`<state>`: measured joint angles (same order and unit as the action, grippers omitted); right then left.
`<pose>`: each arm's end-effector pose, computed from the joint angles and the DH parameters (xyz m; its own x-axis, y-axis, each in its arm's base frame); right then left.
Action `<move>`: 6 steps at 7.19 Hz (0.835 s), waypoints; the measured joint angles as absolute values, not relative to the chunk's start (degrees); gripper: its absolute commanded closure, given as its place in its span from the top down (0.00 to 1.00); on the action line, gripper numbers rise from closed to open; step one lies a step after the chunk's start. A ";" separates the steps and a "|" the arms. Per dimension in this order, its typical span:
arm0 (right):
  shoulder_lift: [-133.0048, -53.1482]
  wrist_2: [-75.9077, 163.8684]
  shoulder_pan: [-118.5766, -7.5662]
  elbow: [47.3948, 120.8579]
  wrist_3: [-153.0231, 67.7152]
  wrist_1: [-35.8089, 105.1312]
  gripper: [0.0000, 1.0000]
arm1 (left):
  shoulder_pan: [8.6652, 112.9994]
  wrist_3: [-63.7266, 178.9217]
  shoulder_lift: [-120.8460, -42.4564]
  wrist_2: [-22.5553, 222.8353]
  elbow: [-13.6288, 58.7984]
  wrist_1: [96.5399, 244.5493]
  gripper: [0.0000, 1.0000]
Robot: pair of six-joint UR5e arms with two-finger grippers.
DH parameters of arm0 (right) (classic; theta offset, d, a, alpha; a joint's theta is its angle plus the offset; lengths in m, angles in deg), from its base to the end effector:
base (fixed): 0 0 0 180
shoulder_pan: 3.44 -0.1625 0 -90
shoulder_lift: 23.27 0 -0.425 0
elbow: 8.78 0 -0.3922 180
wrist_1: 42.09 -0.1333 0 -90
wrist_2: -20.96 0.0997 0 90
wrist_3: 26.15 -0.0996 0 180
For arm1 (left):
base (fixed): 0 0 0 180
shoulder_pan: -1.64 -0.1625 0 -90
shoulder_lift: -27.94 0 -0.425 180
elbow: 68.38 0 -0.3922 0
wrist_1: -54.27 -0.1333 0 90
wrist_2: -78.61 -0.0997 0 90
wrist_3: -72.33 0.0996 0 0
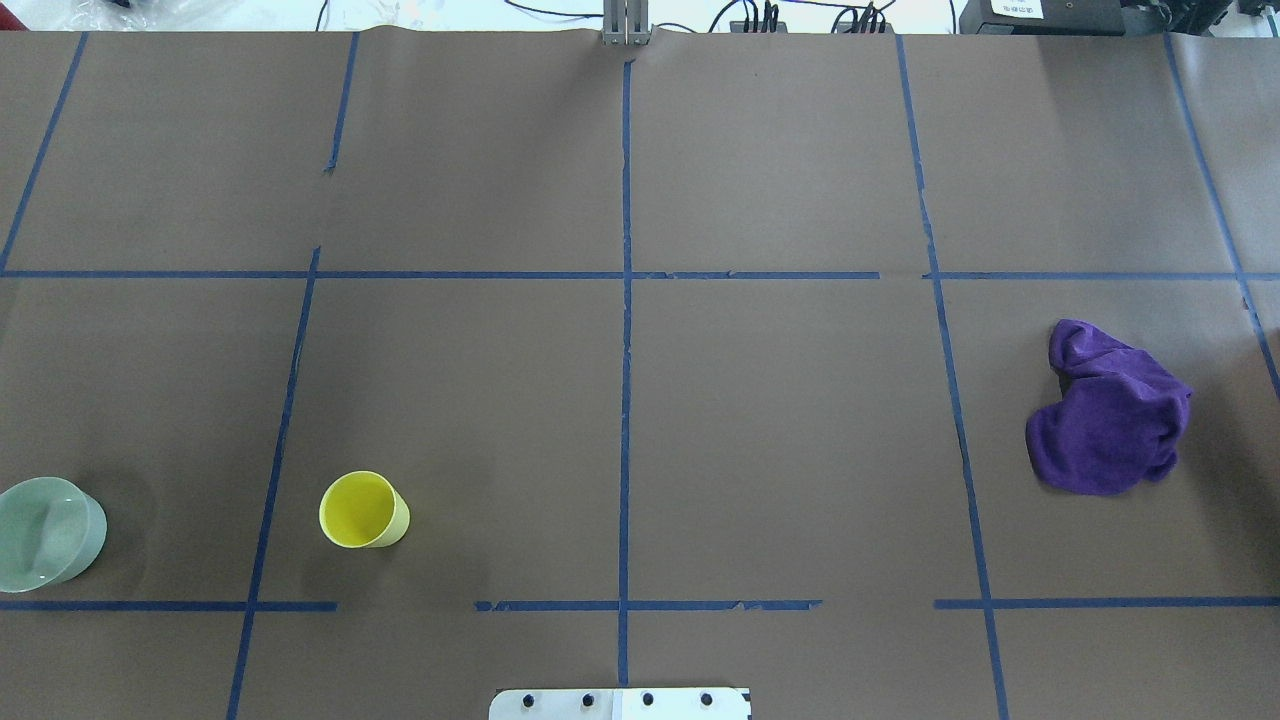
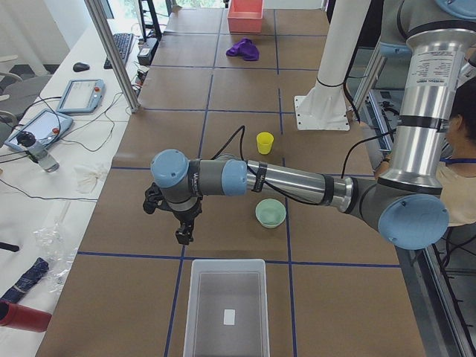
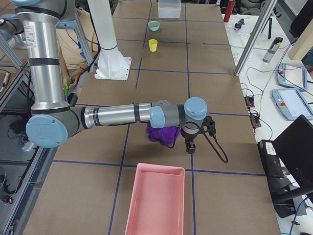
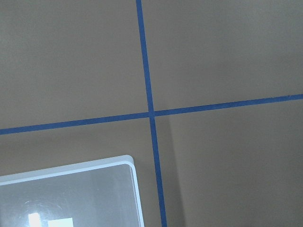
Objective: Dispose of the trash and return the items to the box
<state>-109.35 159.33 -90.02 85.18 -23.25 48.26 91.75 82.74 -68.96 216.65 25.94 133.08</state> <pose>0.0274 -0.5276 0.5853 0.6535 -0.1873 0.7334 0.0923 0.9814 0.1684 -0.0603 -0.5354 0.5747 0.6580 0.1798 -0.7313 -0.1189 0.9837 0.1349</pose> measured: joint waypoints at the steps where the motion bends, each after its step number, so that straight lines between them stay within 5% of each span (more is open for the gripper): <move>1: -109.36 159.27 -89.99 85.15 -23.27 48.28 1.00 | 91.41 83.68 -69.36 216.49 26.16 133.25 1.00; 6: -109.23 159.69 -89.87 85.24 -23.36 47.99 1.00 | 89.98 86.83 -69.66 216.27 27.53 133.80 1.00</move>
